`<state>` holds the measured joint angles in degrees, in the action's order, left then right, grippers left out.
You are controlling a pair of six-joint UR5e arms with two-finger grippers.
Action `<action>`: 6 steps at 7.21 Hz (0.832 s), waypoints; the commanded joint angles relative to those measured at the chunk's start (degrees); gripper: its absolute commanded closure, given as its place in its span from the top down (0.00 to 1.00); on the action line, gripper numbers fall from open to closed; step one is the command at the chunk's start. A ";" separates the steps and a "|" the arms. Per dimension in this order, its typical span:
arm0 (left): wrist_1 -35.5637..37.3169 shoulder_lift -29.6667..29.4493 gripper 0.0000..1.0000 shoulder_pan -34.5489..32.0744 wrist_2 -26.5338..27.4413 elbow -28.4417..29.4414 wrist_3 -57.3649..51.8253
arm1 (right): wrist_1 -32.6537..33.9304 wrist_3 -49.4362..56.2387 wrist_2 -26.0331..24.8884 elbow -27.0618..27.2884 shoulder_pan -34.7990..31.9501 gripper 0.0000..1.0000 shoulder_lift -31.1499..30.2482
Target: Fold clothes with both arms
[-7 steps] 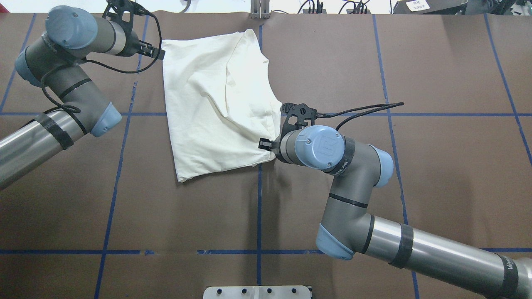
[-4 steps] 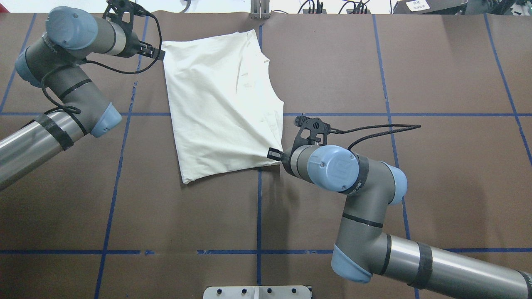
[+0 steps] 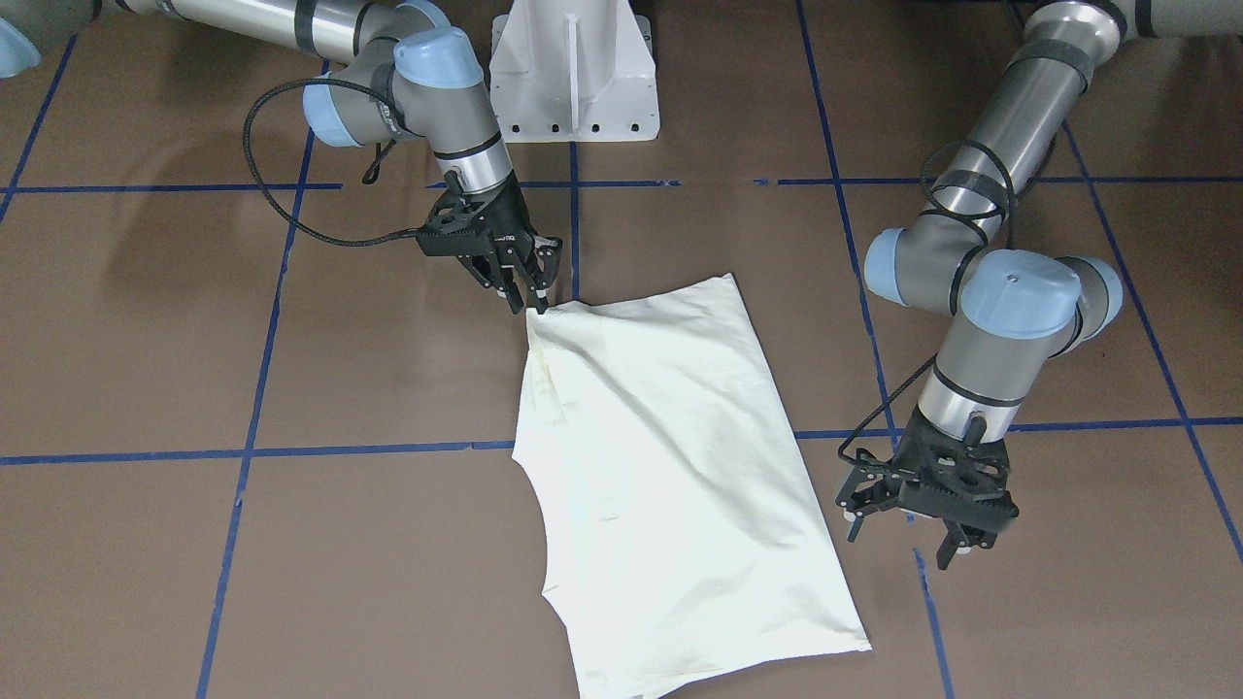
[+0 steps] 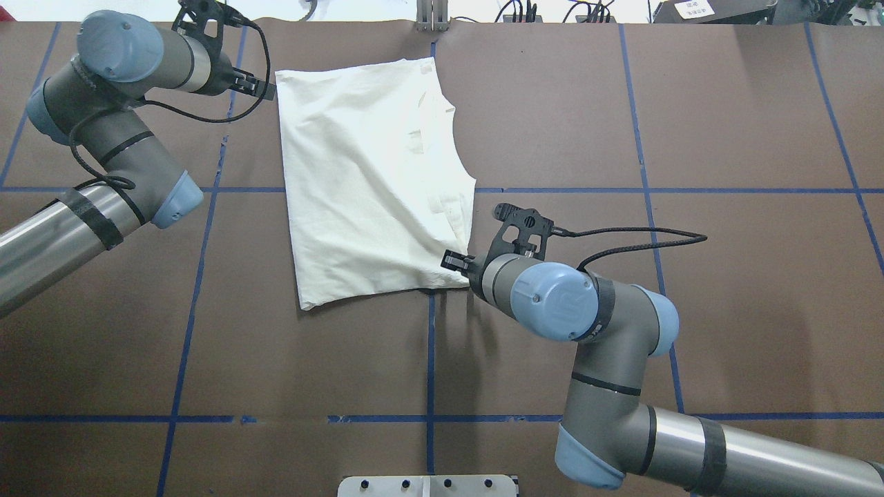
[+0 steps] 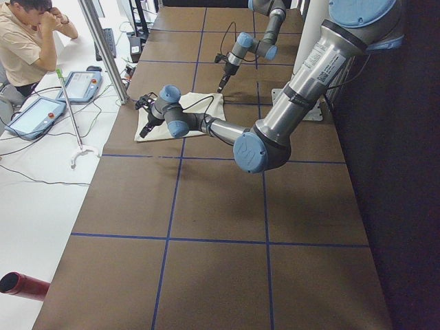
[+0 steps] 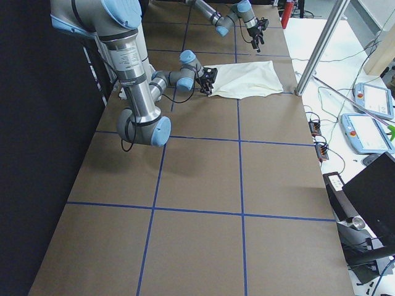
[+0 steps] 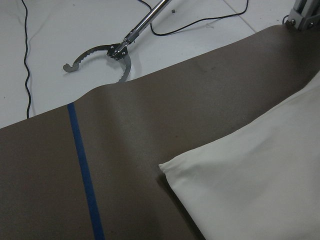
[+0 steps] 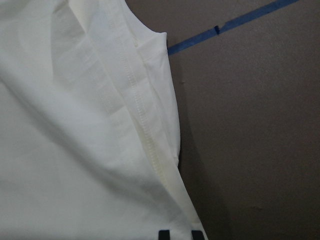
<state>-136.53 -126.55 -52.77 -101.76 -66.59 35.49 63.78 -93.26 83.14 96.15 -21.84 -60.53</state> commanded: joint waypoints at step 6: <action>0.12 0.69 1.00 3.20 -0.10 -2.66 6.87 | 8.03 0.10 4.40 -4.83 -4.18 0.87 5.33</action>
<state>-136.41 -126.11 -49.65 -101.87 -69.21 42.30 70.57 -92.55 87.53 92.00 -26.69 -55.91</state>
